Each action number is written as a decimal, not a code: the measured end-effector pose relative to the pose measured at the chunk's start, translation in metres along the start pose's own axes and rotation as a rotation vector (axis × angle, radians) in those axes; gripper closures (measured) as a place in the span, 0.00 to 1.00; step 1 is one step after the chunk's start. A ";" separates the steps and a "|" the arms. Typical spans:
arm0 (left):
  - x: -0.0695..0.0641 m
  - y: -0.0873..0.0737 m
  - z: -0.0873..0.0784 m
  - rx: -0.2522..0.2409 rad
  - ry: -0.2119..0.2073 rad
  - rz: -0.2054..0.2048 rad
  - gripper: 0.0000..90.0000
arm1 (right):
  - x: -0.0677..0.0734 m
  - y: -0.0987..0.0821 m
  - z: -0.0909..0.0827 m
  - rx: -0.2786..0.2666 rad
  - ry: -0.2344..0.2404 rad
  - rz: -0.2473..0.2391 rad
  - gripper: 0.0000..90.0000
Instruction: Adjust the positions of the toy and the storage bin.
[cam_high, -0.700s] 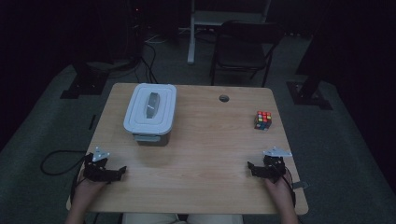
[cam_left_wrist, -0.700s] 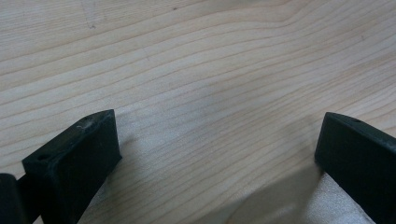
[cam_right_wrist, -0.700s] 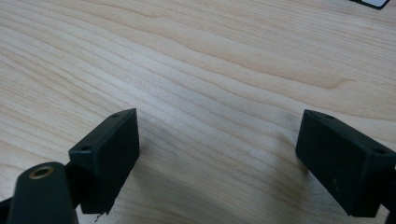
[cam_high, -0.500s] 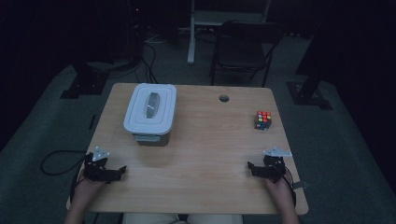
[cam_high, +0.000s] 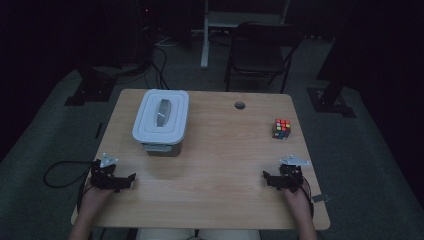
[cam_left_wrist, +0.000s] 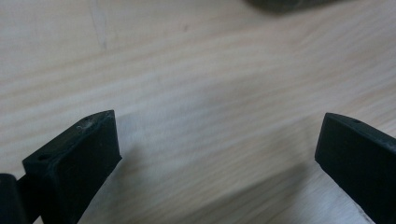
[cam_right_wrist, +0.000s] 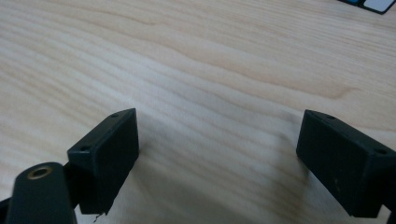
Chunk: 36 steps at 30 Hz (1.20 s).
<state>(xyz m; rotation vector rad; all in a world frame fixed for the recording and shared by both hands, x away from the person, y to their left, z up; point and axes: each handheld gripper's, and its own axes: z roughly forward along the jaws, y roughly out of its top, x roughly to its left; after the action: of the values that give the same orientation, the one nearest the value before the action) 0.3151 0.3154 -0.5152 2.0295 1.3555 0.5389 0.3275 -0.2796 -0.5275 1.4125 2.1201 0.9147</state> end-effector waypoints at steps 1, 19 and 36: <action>0.000 0.001 0.000 0.005 0.003 0.002 0.01 | 0.003 0.004 0.004 0.001 0.013 -0.014 0.14; 0.014 0.026 0.015 0.019 0.008 0.064 0.01 | 0.049 0.059 0.044 -0.022 0.092 -0.090 0.14; 0.037 0.052 0.044 0.004 0.008 0.112 0.01 | 0.092 0.109 0.092 -0.080 0.099 -0.089 0.14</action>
<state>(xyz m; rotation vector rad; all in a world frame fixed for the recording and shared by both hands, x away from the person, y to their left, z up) 0.3920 0.3229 -0.5111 2.1181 1.2539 0.5945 0.4223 -0.1400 -0.5111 1.2472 2.1738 1.0423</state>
